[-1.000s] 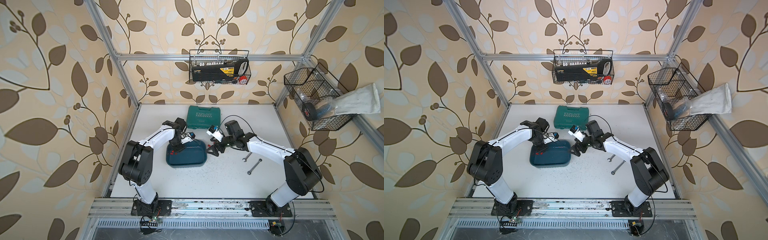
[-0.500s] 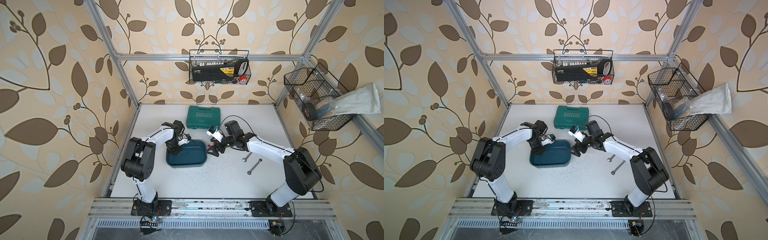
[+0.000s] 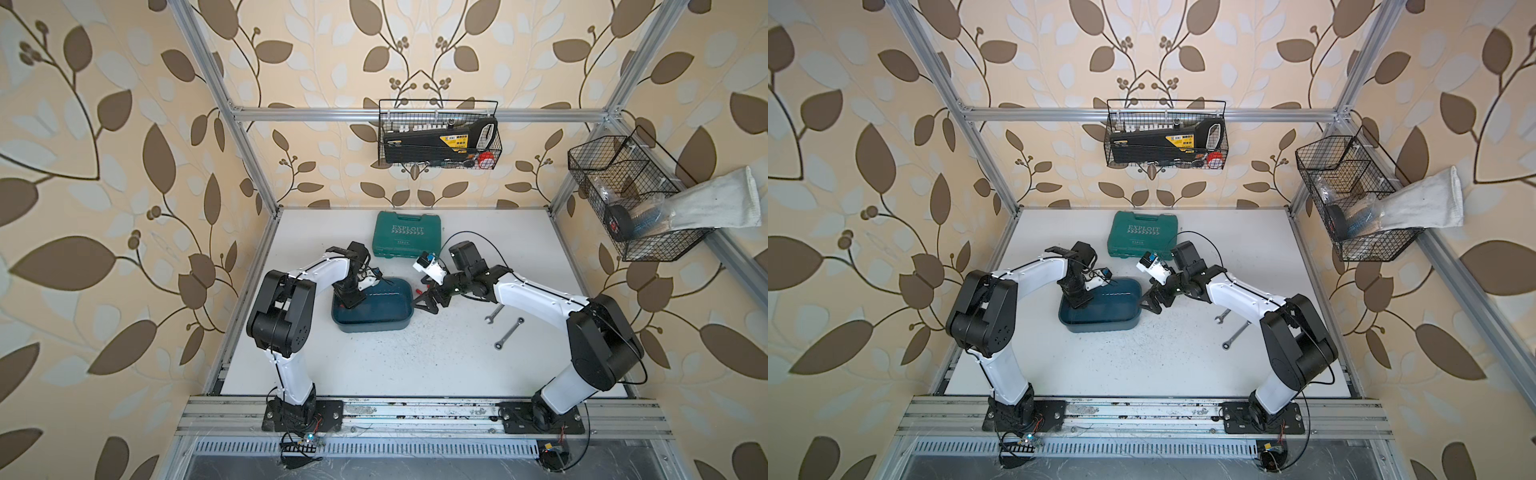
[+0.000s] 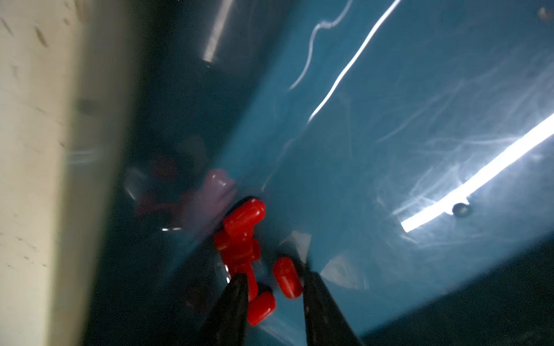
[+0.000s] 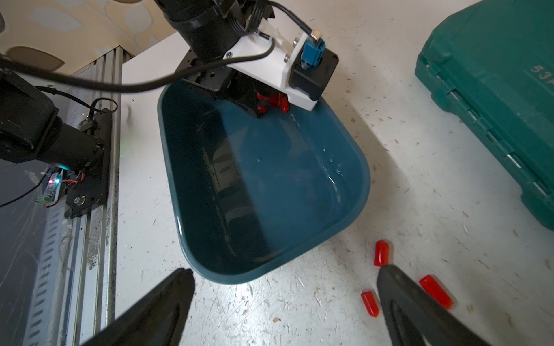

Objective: Take the screw protection sleeves out of the storage box
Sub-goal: Pick up the screw protection sleeve from the storage box.

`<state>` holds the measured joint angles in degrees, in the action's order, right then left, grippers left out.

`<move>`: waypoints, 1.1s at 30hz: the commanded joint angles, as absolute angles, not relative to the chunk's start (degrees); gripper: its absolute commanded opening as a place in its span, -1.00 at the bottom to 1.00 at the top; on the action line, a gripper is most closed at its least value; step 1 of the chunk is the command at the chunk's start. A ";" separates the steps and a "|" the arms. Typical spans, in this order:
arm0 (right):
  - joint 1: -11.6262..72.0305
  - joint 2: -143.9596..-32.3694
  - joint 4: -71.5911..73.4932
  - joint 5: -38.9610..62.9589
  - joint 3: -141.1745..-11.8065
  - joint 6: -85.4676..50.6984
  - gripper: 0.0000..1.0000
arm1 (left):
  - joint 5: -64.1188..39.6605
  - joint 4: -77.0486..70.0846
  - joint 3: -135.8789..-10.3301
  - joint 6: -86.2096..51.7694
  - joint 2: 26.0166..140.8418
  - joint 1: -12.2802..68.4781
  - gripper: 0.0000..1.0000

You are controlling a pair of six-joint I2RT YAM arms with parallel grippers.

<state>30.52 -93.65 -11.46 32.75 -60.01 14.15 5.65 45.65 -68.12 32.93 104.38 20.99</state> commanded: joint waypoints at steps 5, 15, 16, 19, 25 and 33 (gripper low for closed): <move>30.23 -94.81 -13.18 33.10 -60.97 15.08 0.98 | 3.26 45.62 -65.76 31.64 104.80 20.99 -0.57; 30.17 -95.30 -13.93 32.88 -61.60 15.43 0.98 | 2.61 46.83 -64.69 32.31 99.08 20.96 -1.00; 30.15 -95.32 -13.97 32.79 -61.59 15.47 0.97 | 2.55 47.16 -64.84 32.51 98.39 20.88 -1.00; 29.97 -95.03 -14.07 32.67 -61.60 15.64 0.98 | 2.22 47.93 -65.15 32.76 96.52 21.00 -1.00; 29.14 -94.51 -14.15 32.65 -61.60 15.64 0.98 | -0.65 50.14 -66.62 32.87 93.49 20.94 -1.00; 26.50 -92.95 -15.21 33.67 -61.58 16.14 0.98 | -15.88 54.66 -74.14 32.32 91.27 21.48 -1.00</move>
<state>27.51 -94.45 -13.82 32.80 -60.03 15.05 -6.94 52.03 -70.06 32.51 94.06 21.06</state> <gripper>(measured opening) 0.988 0.044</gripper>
